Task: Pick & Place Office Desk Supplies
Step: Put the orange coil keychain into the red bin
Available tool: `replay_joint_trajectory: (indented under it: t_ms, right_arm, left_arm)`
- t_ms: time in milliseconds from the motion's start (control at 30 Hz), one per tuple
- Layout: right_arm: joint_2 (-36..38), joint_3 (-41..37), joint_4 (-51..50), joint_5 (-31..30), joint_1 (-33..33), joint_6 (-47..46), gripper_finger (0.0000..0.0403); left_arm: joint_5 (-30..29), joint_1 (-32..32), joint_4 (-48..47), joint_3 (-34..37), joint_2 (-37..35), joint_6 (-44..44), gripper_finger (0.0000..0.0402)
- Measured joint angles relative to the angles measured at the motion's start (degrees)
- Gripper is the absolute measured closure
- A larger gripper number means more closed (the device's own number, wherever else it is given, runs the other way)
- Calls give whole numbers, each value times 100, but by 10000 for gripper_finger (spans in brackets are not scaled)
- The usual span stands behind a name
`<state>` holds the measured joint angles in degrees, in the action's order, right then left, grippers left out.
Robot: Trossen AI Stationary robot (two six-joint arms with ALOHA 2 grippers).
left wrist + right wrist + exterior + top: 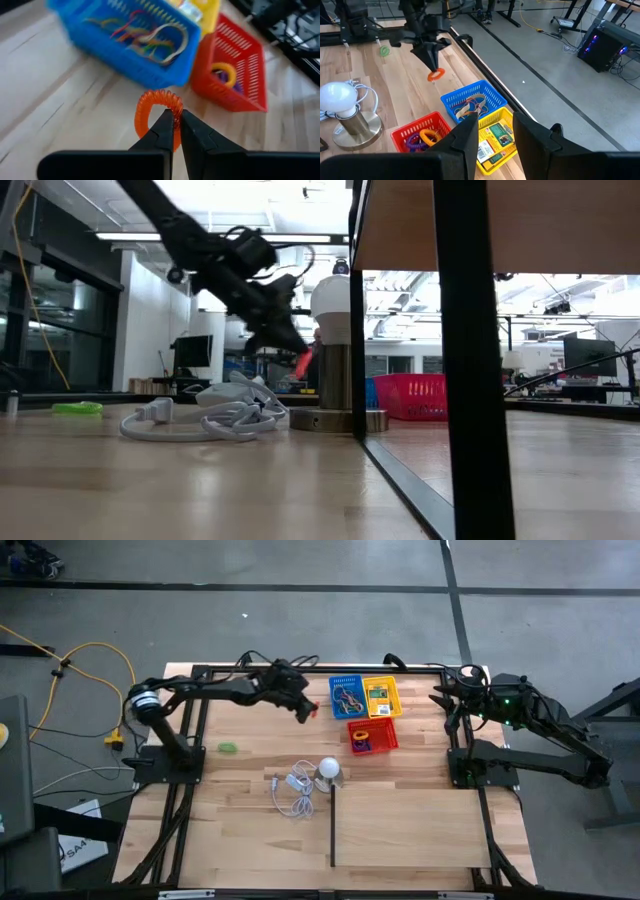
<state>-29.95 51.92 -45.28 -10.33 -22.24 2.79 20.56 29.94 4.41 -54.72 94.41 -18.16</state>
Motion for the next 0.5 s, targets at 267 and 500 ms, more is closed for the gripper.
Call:
replay_joint_trajectory:
  t_ms: [267,500]
  right_arm:
    - [2,0,0,0,0,0,293]
    - [0,0,0,-2,0,0,293]
  left_arm:
    - [24,-473,-11,-1175,760,417,389]
    - [-146,-860,5,-2007,1210,796,389]
